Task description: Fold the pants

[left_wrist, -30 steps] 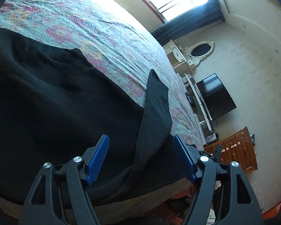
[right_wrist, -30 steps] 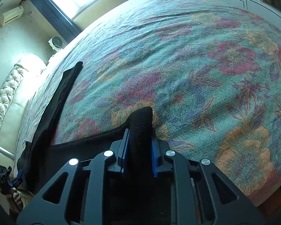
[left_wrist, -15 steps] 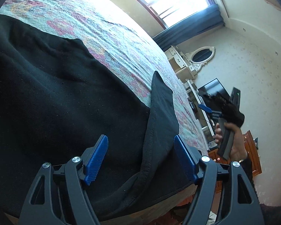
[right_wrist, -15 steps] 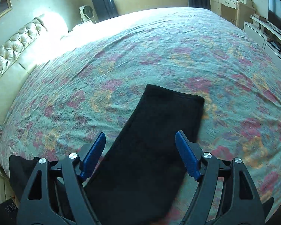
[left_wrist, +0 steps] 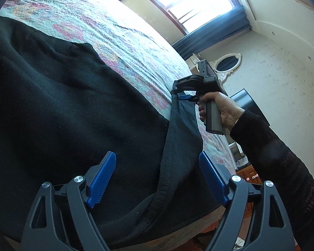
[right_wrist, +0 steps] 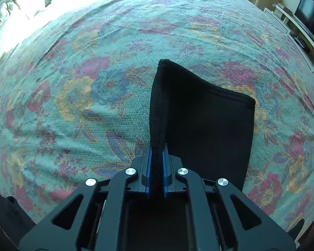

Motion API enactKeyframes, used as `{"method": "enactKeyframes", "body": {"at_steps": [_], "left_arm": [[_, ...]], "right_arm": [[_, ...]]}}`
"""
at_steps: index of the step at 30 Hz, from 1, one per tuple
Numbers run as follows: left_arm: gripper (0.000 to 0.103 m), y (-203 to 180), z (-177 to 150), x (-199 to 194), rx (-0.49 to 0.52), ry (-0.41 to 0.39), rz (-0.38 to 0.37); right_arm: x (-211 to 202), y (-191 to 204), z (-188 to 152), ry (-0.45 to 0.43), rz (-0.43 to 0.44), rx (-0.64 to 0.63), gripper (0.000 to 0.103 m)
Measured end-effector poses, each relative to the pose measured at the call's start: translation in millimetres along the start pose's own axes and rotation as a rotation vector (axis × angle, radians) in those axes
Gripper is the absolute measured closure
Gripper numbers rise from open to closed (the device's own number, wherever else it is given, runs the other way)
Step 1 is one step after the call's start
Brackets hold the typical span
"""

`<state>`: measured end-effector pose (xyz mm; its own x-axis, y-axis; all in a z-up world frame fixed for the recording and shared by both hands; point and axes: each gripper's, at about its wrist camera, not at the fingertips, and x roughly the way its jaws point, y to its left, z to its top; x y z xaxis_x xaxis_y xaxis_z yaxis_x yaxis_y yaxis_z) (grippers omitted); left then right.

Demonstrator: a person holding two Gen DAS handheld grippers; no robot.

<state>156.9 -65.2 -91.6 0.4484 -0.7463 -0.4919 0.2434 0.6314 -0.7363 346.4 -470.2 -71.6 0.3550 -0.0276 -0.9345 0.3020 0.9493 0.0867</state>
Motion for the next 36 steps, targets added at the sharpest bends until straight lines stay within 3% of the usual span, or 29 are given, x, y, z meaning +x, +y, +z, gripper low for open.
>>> {"method": "enactKeyframes", "body": {"at_steps": [6,9,13,17,24,31,36], "left_arm": [[0.022,-8,-1,-3,0.010,0.007,0.014],[0.022,-15,-1,-4,0.006,0.011,0.026],[0.022,-33,-5,-8,-0.001,0.013,0.011],[0.022,-55,-19,-11,0.001,0.003,-0.037],[0.022,-72,-44,11,-0.115,0.061,-0.116],[0.022,-74,-68,36,-0.216,0.135,-0.156],[0.021,-66,-81,53,-0.317,0.169,-0.184]], "right_arm": [[-102,-85,-69,-0.252,0.222,0.136,0.096],[-154,-134,-128,-0.383,0.255,0.205,0.096],[-195,-193,-205,-0.485,0.258,0.317,0.096],[-184,-228,-252,-0.430,0.282,0.396,0.096],[-145,-251,-304,-0.342,0.362,0.559,0.096],[-117,-269,-339,-0.276,0.458,0.701,0.096],[-123,-268,-336,-0.291,0.521,0.739,0.096]]}}
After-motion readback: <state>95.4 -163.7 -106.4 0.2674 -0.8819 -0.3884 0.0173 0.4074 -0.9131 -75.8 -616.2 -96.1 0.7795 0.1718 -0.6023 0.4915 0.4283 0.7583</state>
